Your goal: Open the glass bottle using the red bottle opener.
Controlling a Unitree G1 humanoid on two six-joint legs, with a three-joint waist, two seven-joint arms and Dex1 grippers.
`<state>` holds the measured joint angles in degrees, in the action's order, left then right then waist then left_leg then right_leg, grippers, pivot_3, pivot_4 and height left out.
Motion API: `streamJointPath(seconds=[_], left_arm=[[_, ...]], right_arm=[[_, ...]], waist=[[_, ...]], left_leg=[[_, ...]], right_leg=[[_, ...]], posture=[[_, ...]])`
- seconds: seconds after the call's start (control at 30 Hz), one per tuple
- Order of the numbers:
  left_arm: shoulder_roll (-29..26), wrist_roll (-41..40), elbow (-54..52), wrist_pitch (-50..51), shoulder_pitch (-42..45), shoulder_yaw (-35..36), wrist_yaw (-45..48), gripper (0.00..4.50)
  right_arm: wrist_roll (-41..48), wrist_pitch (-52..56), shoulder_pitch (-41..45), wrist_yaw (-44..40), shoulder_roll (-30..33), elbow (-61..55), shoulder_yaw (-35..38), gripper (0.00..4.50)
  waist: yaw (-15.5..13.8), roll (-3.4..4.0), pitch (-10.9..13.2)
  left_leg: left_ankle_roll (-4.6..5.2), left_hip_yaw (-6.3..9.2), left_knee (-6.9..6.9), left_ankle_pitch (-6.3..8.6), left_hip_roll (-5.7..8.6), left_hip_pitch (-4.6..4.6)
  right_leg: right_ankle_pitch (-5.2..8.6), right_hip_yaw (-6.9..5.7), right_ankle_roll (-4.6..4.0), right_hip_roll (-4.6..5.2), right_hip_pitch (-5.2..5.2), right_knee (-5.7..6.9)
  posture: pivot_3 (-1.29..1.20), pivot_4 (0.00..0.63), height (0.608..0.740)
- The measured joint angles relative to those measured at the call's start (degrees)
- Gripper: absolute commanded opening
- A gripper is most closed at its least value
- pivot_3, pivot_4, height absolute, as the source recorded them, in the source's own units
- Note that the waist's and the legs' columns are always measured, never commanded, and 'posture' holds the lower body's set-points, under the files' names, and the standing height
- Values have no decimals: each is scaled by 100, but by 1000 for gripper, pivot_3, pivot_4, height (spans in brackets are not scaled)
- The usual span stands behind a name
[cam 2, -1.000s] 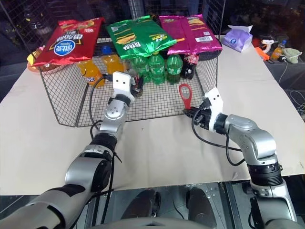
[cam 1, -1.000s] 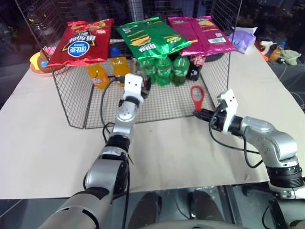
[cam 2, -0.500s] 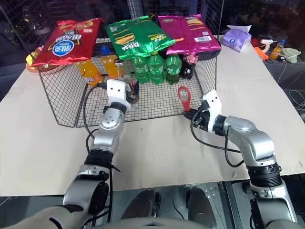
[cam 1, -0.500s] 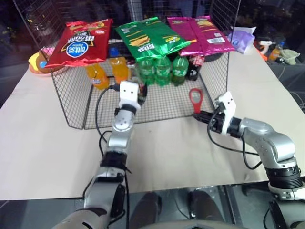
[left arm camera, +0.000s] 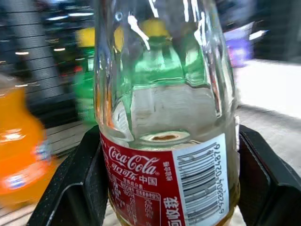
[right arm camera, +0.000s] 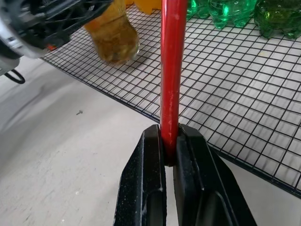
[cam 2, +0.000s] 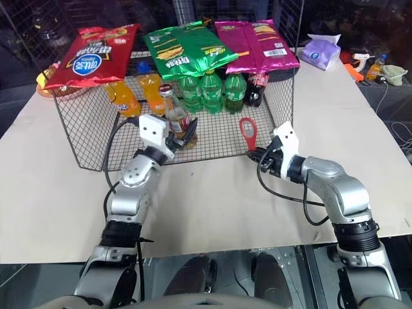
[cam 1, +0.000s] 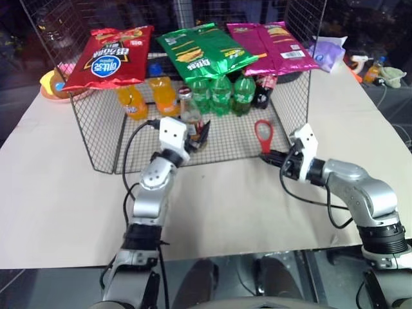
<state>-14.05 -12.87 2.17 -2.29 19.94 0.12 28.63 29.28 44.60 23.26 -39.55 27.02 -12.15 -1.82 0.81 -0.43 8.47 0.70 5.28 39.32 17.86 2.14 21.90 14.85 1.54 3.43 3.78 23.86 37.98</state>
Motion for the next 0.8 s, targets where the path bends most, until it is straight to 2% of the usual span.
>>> streamJointPath(seconds=[0.3,0.53,0.8], left_arm=[[-244,-982,-476,612,-290,-242,1431,2796],[-458,-1112,-511,796,-541,-509,2231,2796],[-475,-687,-430,356,-406,-518,2228,2796]], right_arm=[[-21,-2,36,-17,11,28,0,0],[-63,-9,36,-15,11,40,0,0],[-92,-24,35,-14,11,41,3,0]], waist=[[9,0,0],[10,1,0],[5,1,0]], left_leg=[[0,-2,1,0,-3,-2],[0,-3,1,0,-5,-3],[0,-5,1,0,-5,-4]], right_leg=[[0,1,0,-4,-1,2],[0,2,0,-7,-2,2],[0,2,0,-7,-3,1]], posture=[[0,150,740],[0,150,740],[0,150,740]])
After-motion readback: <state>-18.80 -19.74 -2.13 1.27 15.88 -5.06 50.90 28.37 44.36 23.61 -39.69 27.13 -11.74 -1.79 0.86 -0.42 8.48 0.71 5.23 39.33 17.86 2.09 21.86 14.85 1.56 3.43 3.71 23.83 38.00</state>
